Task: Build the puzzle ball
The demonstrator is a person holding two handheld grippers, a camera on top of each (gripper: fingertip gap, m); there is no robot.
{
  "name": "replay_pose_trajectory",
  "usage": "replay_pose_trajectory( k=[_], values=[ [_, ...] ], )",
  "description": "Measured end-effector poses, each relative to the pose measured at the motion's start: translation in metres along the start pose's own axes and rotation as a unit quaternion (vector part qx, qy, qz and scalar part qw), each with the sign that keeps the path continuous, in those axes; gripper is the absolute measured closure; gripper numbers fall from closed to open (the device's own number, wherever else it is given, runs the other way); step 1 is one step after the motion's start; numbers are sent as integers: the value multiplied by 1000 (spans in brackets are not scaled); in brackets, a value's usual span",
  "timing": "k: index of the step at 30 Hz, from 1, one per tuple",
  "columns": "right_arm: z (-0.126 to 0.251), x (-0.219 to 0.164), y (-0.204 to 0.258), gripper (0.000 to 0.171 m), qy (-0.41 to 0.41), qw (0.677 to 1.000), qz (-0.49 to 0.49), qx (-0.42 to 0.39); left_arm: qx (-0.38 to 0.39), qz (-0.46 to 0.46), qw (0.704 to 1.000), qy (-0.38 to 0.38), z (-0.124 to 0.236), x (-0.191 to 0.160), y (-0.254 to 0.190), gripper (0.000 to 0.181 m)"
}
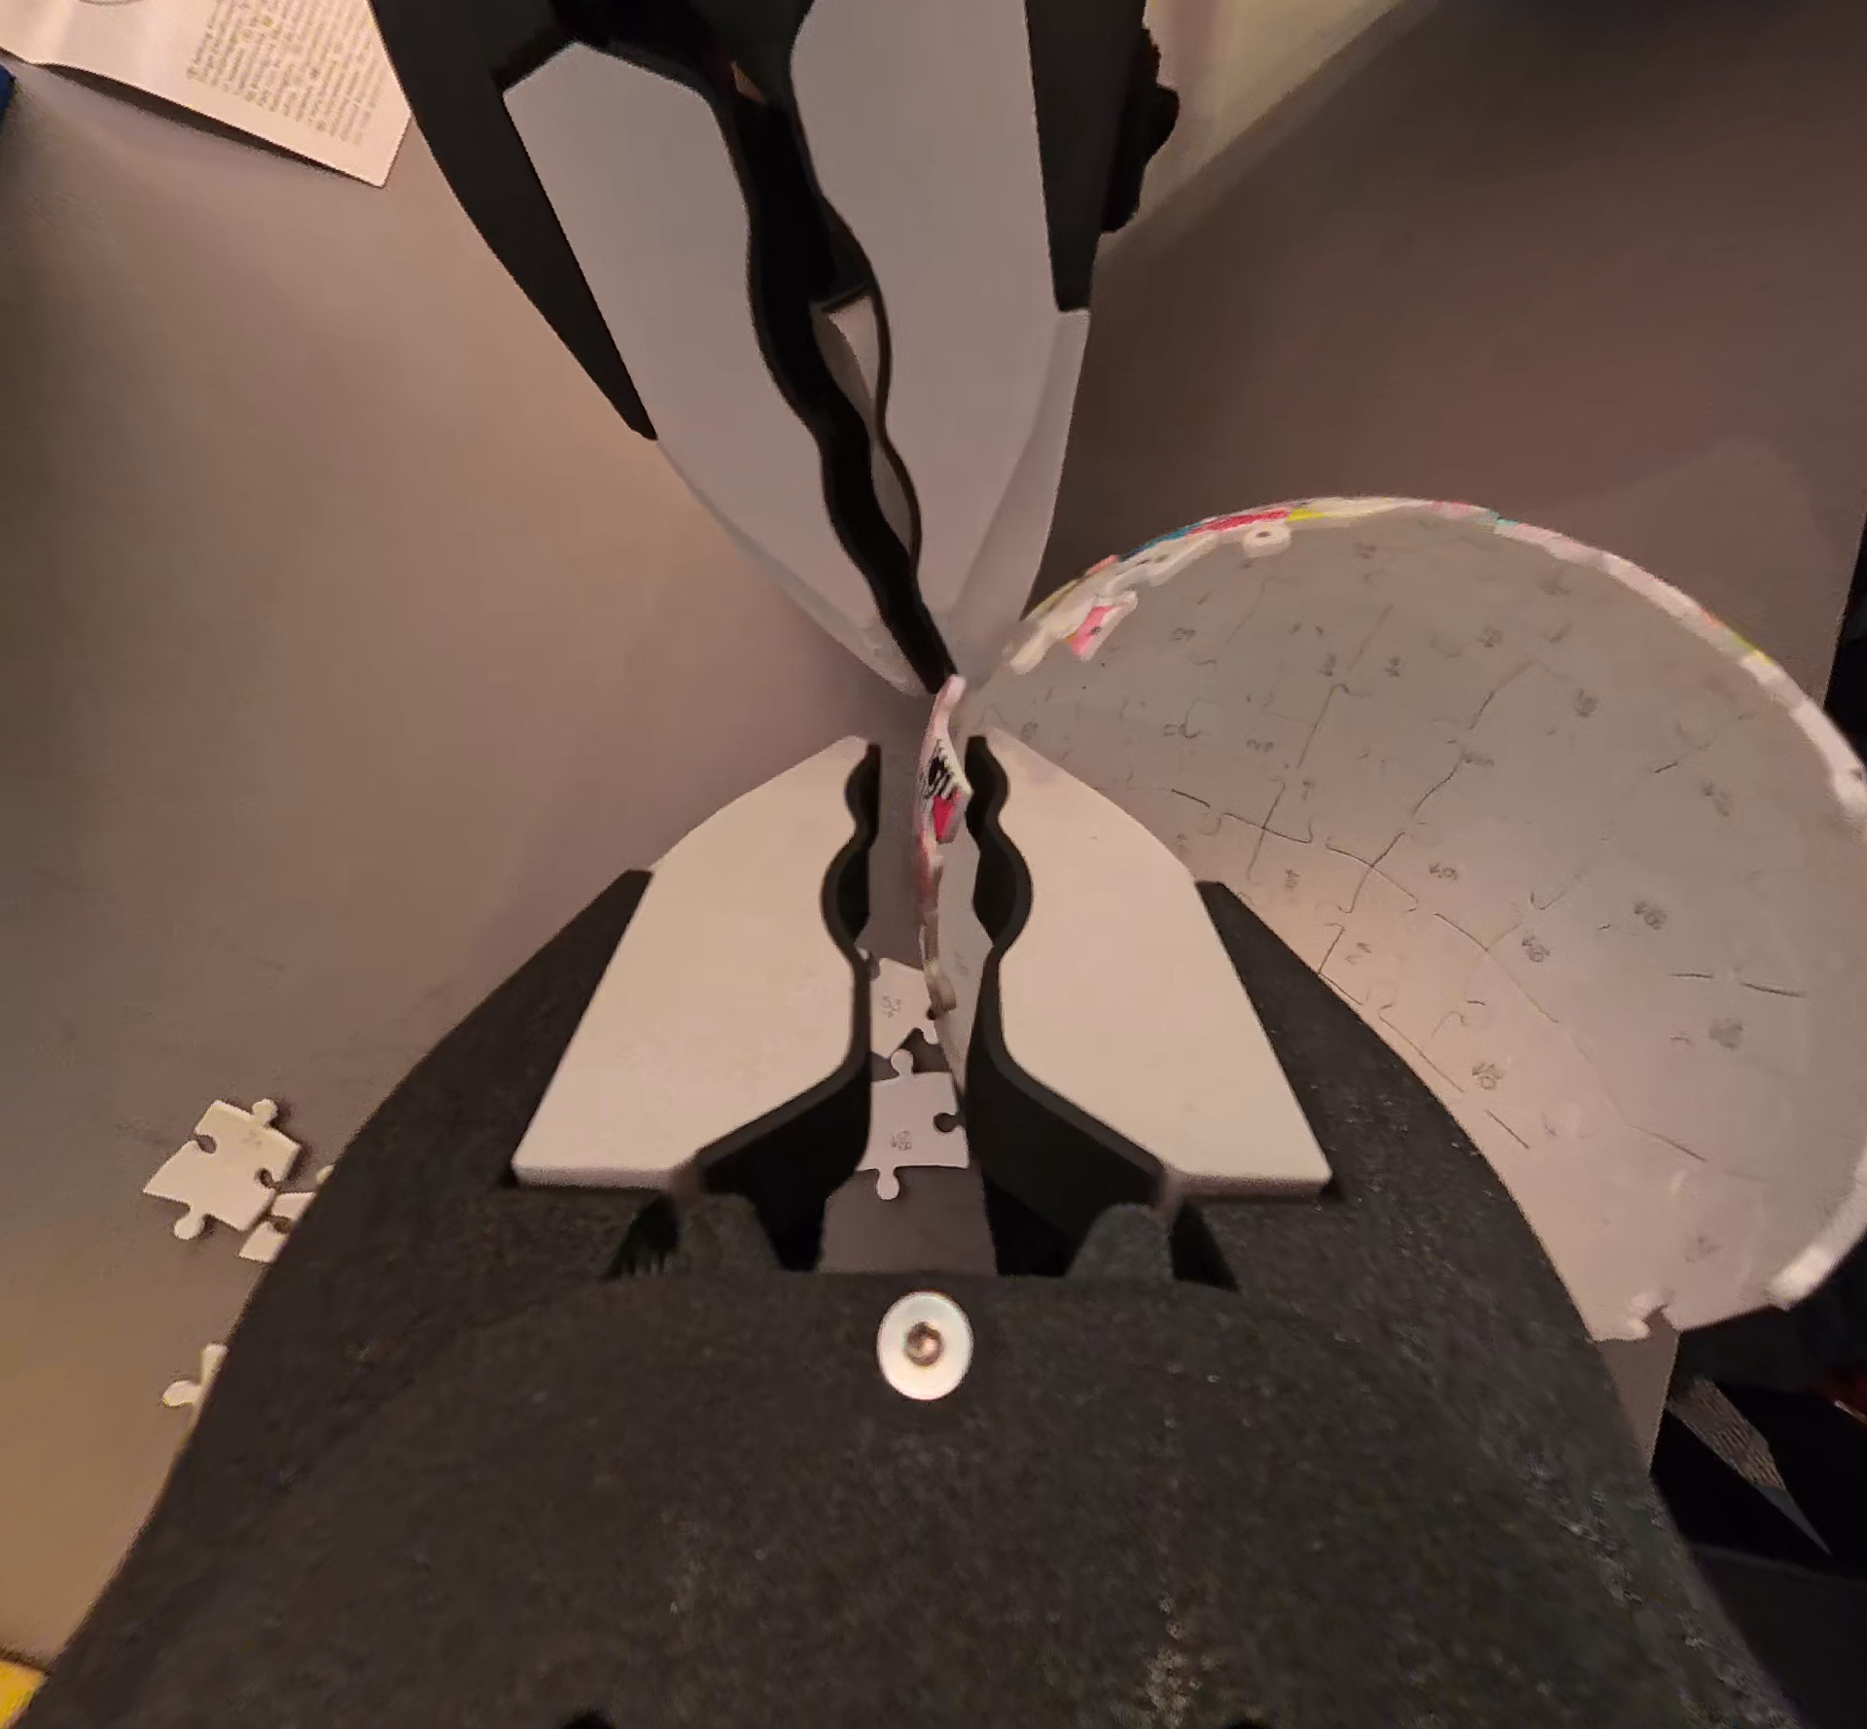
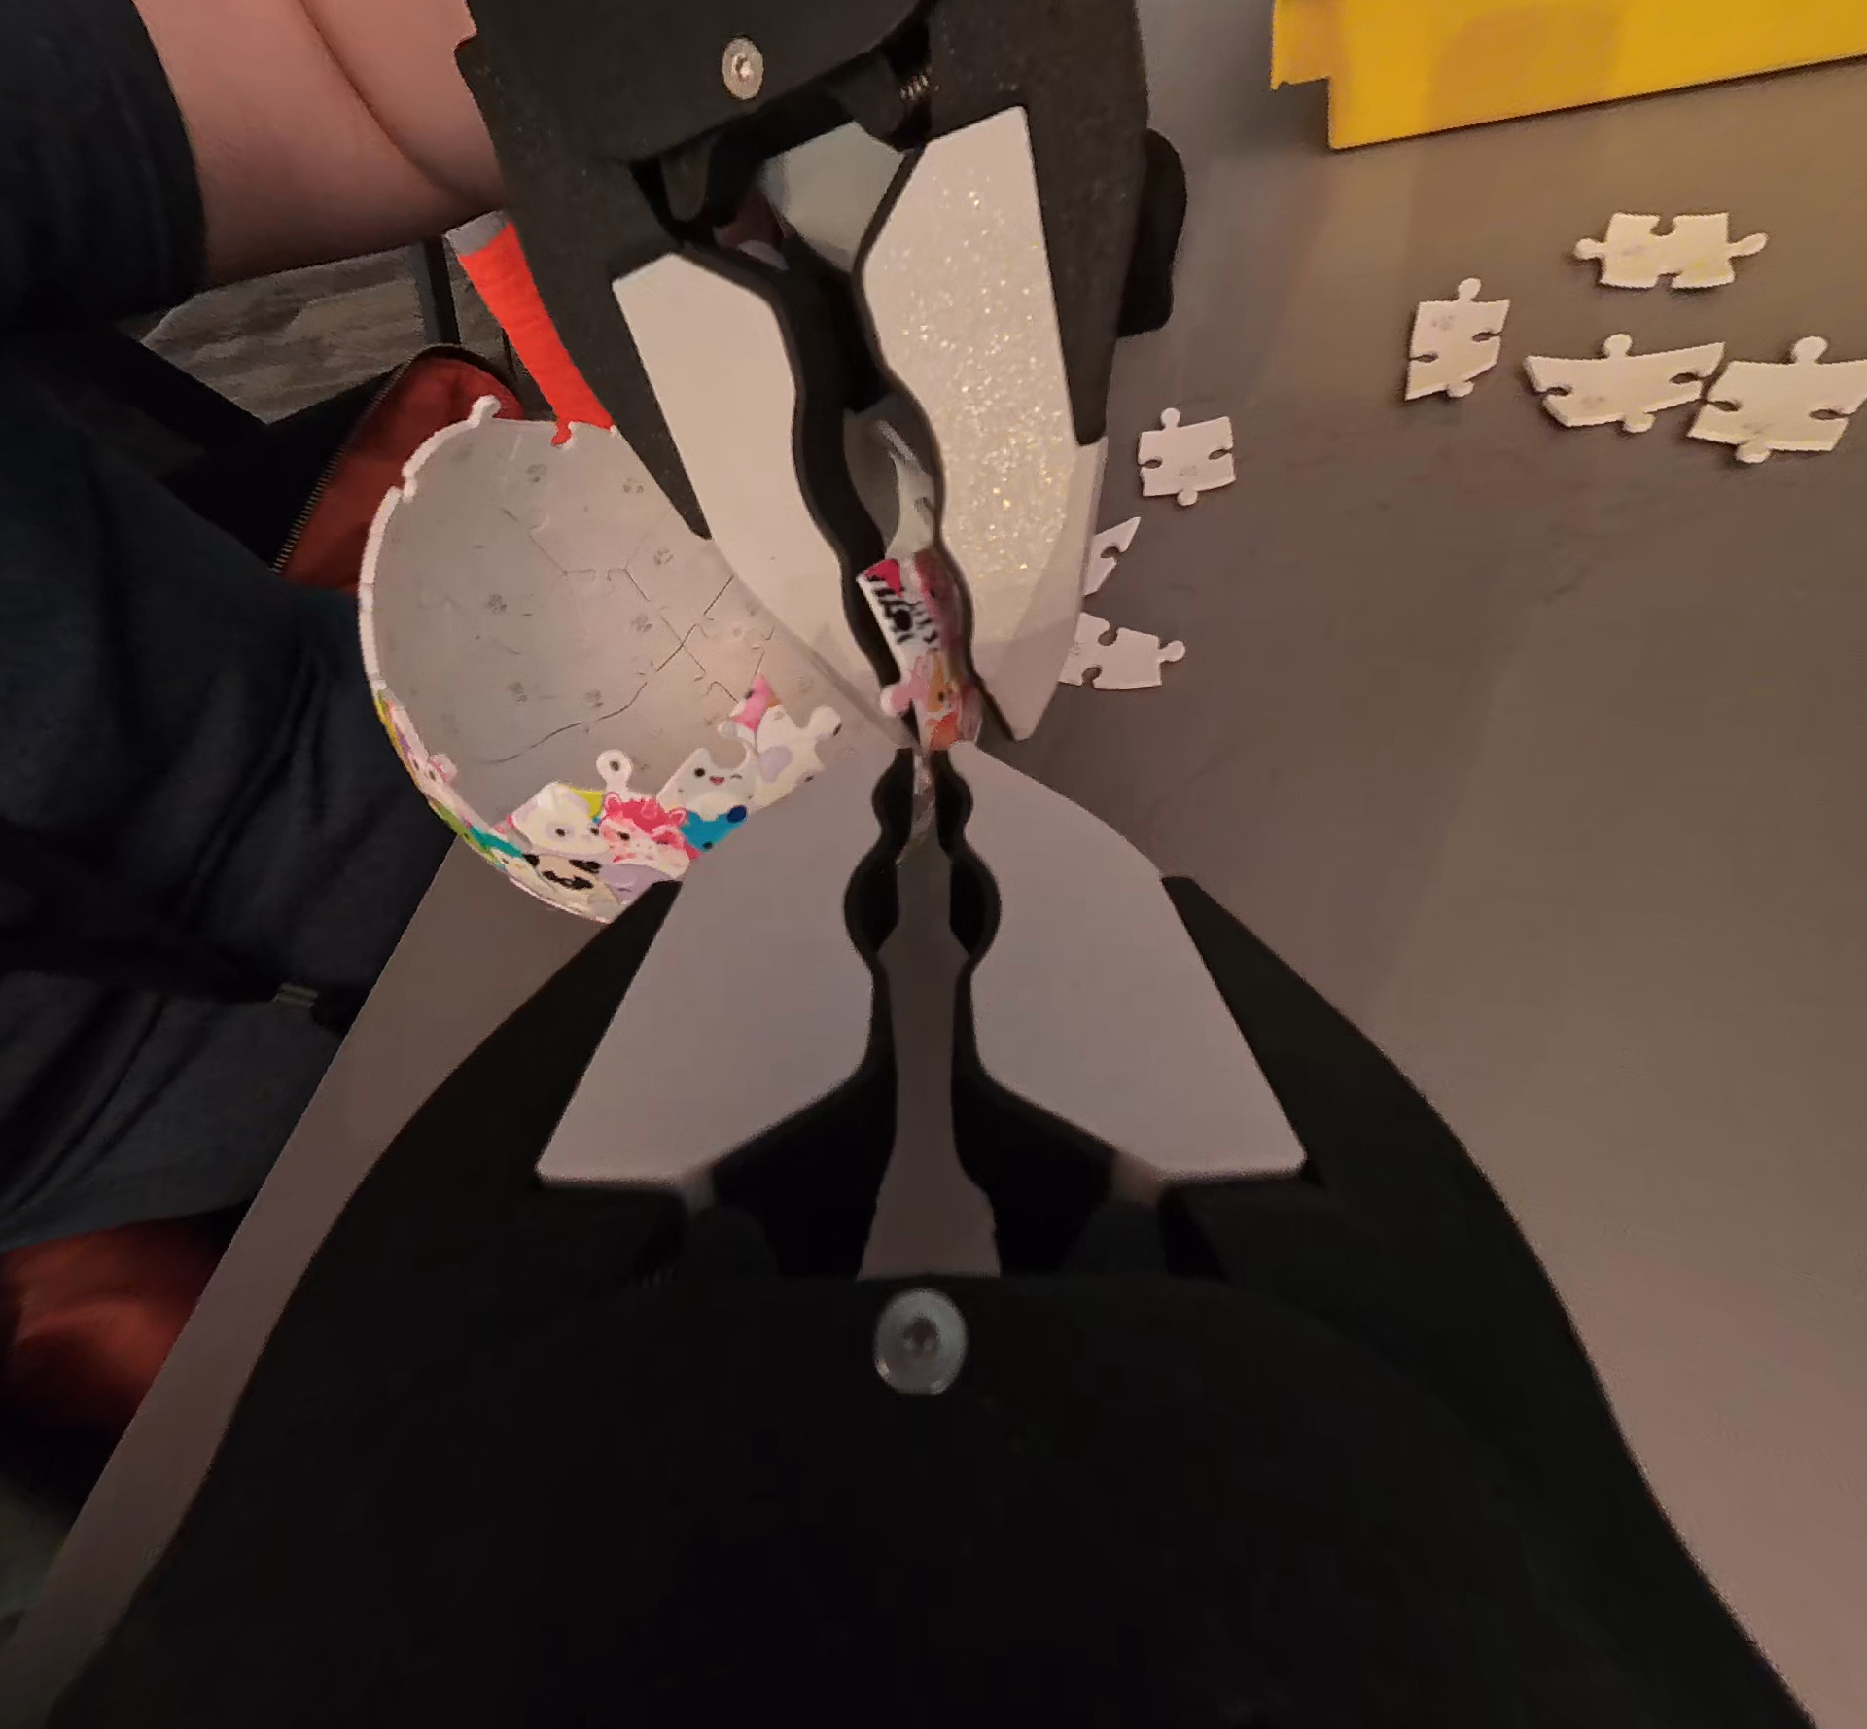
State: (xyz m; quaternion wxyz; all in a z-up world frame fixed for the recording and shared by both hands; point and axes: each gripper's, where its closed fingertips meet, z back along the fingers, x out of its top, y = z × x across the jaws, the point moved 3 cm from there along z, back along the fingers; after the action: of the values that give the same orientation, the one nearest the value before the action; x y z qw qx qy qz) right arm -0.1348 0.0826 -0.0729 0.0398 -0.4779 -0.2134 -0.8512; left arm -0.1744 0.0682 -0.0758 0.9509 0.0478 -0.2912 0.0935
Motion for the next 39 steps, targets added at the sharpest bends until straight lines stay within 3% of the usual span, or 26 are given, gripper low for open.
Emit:
replay_pose_trajectory(
  k=[13,26,36,39],
  values=[
    [-1,2,2,168,1,1000,-2,2,-4,-6,1000,10,2,-4,0,160],
    [3,11,9,162,11,1000,3,-13,-6,7,999,-38,38,-8,-8,157],
    [11,40,24,152,75,992,56,-87,2,25,997,-73,51,-16,-16,160],
    [4,47,29,140,134,980,71,-128,3,27,997,-78,51,-18,-16,162]
  ],
)
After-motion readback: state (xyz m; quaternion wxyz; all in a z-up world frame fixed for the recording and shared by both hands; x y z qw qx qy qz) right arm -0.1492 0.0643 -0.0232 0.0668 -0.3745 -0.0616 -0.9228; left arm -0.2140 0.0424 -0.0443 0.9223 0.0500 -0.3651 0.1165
